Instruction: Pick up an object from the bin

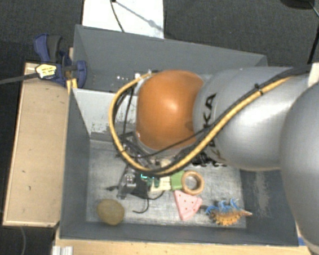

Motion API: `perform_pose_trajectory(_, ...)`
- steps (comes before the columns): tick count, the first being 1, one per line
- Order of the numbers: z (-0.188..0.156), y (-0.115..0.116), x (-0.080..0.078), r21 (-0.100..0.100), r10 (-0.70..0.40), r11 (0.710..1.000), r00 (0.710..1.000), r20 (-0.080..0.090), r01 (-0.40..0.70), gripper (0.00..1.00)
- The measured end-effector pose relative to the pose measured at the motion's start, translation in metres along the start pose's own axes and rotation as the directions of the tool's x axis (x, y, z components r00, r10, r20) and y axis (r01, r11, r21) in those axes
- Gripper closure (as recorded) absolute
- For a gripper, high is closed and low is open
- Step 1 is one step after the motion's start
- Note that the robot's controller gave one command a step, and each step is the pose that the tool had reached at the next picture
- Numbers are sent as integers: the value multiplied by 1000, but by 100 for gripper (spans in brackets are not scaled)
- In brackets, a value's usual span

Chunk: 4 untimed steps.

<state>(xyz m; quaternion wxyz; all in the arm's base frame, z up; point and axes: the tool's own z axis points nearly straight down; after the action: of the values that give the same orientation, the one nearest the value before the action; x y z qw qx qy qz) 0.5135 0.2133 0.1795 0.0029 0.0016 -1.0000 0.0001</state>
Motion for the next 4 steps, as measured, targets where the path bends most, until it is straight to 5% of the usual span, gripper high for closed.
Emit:
perform_pose_trajectory(1, -4, -1, -2, -2, 5, 1000, 1000, 8, -5, 0)
perform_pose_trajectory(2, 107, -40, -9, -3, 2, 1000, 1000, 10, -2, 100)
perform_pose_trajectory(3, 107, -40, -9, -3, 5, 1000, 1000, 10, -5, 100)
perform_pose_trajectory(4, -20, -46, -7, -2, 28, 1000, 1000, 8, -28, 100)
